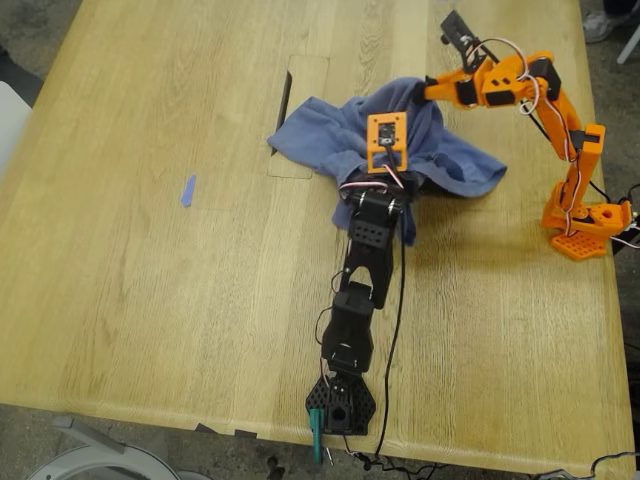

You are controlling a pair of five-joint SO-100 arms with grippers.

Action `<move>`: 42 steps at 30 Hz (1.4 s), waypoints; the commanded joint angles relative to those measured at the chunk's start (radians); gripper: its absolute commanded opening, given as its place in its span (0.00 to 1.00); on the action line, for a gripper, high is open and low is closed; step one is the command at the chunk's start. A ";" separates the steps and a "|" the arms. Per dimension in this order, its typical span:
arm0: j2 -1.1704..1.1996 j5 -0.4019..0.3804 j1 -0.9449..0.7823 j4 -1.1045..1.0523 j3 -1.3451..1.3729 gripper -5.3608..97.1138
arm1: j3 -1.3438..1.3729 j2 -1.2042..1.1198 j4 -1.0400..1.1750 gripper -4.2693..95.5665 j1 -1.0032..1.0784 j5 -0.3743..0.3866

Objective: Fold a T-shirt

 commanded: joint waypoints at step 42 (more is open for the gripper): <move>0.298 0.020 -0.249 -0.618 -0.204 0.05 | -0.121 0.126 -0.827 0.05 0.141 -0.060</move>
